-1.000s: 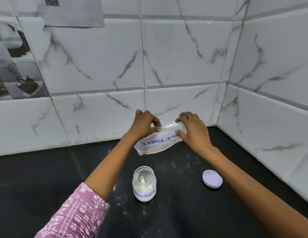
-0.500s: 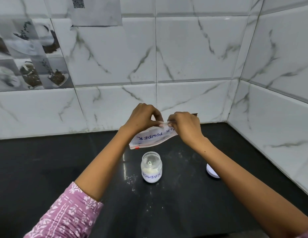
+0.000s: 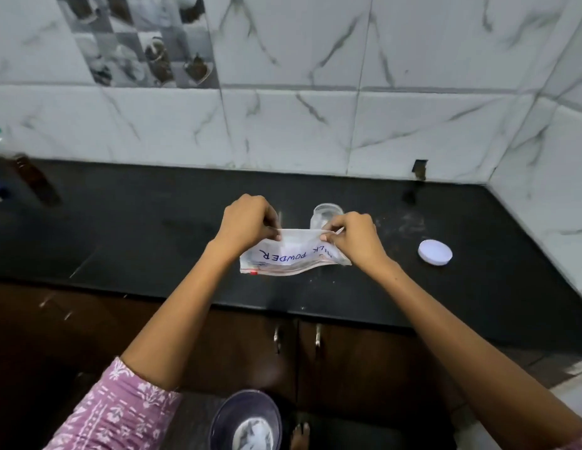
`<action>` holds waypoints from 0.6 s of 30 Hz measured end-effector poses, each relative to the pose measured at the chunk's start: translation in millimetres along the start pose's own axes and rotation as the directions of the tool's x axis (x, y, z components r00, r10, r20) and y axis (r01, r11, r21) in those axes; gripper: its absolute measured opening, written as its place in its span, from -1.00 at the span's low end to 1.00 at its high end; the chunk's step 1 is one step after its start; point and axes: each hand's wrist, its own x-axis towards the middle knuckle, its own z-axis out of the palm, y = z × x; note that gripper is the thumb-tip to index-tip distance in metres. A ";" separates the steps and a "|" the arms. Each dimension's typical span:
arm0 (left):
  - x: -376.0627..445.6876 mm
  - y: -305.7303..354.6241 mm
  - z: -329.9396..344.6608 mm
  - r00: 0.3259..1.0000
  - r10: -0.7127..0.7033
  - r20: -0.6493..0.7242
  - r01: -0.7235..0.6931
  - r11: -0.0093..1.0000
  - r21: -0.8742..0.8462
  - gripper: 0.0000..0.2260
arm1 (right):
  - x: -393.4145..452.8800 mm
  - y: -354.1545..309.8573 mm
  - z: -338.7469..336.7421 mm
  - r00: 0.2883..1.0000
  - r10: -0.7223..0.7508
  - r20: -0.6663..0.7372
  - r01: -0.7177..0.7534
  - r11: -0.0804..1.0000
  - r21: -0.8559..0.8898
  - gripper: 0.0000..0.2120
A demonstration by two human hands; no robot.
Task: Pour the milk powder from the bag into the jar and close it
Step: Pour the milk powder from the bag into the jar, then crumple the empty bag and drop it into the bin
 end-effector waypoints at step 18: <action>-204.1 -153.4 135.8 0.838 -0.534 0.116 0.546 0.820 -0.172 -0.95 | -135.4 1.4 240.7 0.899 0.213 0.383 -0.315 0.921 0.227 -0.90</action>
